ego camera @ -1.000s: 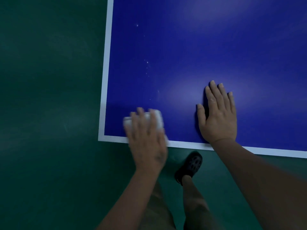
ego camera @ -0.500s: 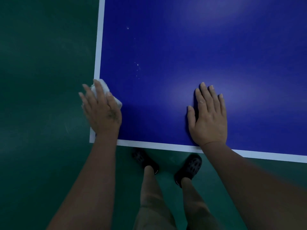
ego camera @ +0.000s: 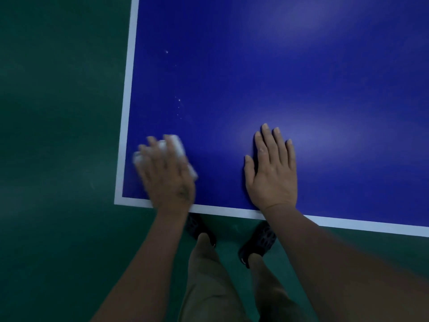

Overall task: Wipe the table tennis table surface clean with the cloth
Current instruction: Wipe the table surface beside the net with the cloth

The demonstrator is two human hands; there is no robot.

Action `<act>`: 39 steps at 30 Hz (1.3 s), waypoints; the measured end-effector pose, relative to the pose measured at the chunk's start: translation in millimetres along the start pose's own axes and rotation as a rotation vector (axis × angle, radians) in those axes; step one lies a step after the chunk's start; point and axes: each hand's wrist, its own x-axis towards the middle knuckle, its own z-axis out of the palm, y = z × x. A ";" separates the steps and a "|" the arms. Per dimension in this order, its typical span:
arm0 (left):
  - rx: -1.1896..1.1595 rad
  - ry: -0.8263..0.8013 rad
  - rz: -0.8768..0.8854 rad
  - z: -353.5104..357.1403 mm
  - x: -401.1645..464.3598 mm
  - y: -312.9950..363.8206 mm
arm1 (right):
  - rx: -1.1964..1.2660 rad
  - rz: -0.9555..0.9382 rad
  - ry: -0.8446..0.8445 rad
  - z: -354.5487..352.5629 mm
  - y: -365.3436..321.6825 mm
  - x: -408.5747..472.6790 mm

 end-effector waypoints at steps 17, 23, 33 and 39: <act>-0.015 0.011 -0.075 -13.0 119.5 -36.6 | 0.034 -0.021 0.070 0.7 -0.7 -0.1; 0.059 -0.074 0.450 -8.4 95.1 -14.4 | 0.050 -0.006 0.051 -5.7 -5.3 2.1; -0.001 -0.087 0.412 -12.0 110.6 6.2 | 0.109 0.045 0.258 3.1 -44.8 117.8; -0.053 -0.053 0.789 -3.8 162.5 48.1 | 0.031 0.140 0.150 20.1 -52.5 202.6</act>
